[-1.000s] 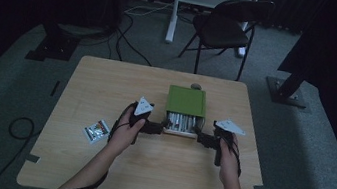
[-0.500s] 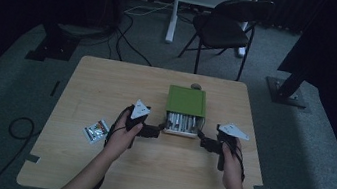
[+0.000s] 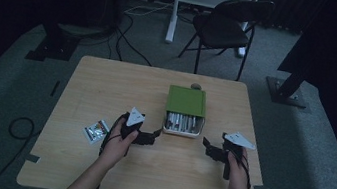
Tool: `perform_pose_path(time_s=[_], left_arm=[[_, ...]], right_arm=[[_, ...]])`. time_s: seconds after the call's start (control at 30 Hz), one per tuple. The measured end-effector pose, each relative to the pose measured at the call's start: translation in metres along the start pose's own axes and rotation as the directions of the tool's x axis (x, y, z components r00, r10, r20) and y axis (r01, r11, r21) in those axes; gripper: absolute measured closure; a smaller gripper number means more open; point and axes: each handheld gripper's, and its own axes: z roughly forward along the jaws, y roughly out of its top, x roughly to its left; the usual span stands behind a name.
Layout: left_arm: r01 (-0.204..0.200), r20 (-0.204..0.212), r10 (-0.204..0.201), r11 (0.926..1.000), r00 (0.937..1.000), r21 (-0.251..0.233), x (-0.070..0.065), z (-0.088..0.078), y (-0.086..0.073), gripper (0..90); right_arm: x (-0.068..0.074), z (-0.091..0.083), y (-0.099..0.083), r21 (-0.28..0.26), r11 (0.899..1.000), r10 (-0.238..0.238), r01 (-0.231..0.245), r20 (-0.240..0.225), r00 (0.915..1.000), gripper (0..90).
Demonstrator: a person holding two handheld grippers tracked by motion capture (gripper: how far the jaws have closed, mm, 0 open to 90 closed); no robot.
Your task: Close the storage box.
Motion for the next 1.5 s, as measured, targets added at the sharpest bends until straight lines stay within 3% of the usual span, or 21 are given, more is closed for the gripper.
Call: perform_pose_path(time_s=[0.13,0.27,0.43,0.67,0.73,0.97,1.07,1.27,1.5], left_arm=[[0.016,-0.001,-0.016,0.9996,0.9999,0.023,-0.001,-0.002,-0.009,10.8],[0.021,-0.042,-0.019,0.9985,0.9989,0.051,0.000,-0.004,-0.018,10.8],[0.033,-0.033,-0.030,0.9972,0.9990,0.067,0.000,-0.006,-0.025,10.8],[0.010,-0.030,-0.007,0.9946,0.9995,0.103,-0.006,-0.010,-0.035,10.8],[0.001,-0.046,0.005,0.9920,0.9989,0.126,-0.007,-0.012,-0.039,10.8],[0.022,-0.056,-0.013,0.9842,0.9983,0.176,-0.008,-0.016,-0.050,10.8],[0.042,-0.078,-0.029,0.9849,0.9966,0.168,-0.008,-0.019,-0.052,10.9],[0.065,-0.116,-0.041,0.9752,0.9924,0.212,-0.005,-0.021,-0.054,10.9],[0.073,-0.121,-0.043,0.9649,0.9917,0.252,-0.006,-0.021,-0.056,11.0]], right_arm=[[-0.003,-0.004,-0.009,0.013,1.000,0.003,-0.003,0.018,0.9998,13.4],[-0.006,-0.008,-0.018,0.028,1.000,0.003,-0.004,0.031,0.9995,13.4],[-0.008,-0.011,-0.027,0.051,0.999,0.003,-0.006,0.053,0.9986,13.4],[-0.012,-0.022,-0.039,0.073,0.997,-0.013,0.008,0.065,0.9978,13.4],[-0.013,-0.025,-0.040,0.070,0.998,-0.010,0.005,0.066,0.9977,13.4],[-0.016,-0.033,-0.046,0.086,0.996,-0.031,0.024,0.080,0.9963,13.4],[-0.017,-0.035,-0.050,0.089,0.996,-0.027,0.019,0.095,0.9951,13.4],[-0.019,-0.036,-0.051,0.121,0.993,-0.029,0.012,0.140,0.9897,13.4],[-0.021,-0.037,-0.053,0.154,0.988,-0.037,0.013,0.154,0.9873,13.4]])
